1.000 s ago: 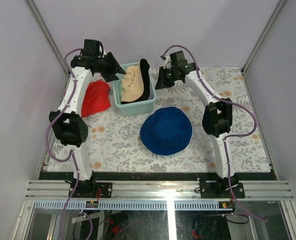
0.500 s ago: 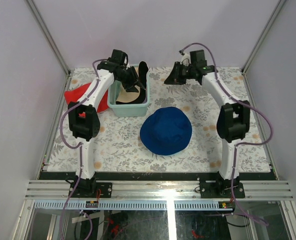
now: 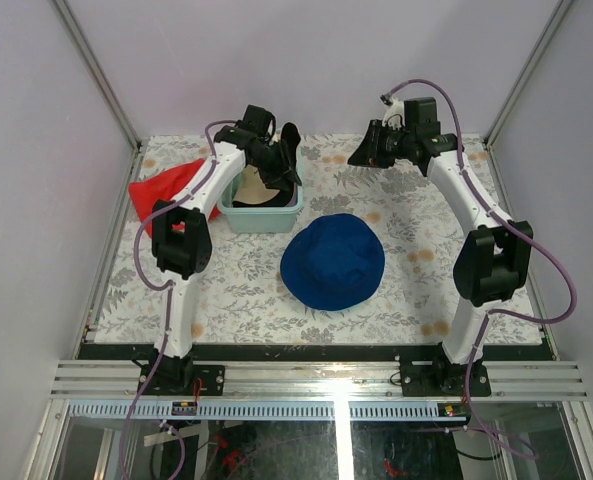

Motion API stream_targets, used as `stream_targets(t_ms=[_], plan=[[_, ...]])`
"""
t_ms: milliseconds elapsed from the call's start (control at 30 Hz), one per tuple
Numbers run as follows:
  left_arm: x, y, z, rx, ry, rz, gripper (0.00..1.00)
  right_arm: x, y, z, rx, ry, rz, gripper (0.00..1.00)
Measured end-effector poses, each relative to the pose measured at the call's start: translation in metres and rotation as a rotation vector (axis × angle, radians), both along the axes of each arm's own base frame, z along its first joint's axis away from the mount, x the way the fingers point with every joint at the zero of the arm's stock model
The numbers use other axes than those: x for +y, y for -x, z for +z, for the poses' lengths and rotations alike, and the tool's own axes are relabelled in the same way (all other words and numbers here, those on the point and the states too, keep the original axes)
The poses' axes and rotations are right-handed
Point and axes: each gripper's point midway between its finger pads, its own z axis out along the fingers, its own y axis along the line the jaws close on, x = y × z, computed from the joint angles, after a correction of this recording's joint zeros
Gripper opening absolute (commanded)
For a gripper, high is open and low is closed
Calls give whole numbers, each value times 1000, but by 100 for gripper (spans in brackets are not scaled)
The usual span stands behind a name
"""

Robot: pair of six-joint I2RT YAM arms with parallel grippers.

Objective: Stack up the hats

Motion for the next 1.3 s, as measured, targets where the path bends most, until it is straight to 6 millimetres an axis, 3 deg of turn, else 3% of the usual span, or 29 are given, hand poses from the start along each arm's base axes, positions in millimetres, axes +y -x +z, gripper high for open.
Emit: stream_targets(t_ms=[333, 500, 767, 1033, 1300], plan=[[4, -12, 1, -43, -27, 20, 39, -7, -1, -7, 18, 20, -24, 26], [28, -12, 4, -63, -88, 77, 45, -8, 0, -9, 23, 21, -25, 27], [70, -32, -7, -82, -189, 178, 49, -7, 0, -9, 25, 18, -21, 27], [69, -50, -20, -111, -198, 190, 51, -9, 4, -20, 47, 29, -17, 27], [58, -66, -1, -188, -162, 195, 52, -9, 6, -25, 55, 34, -14, 29]])
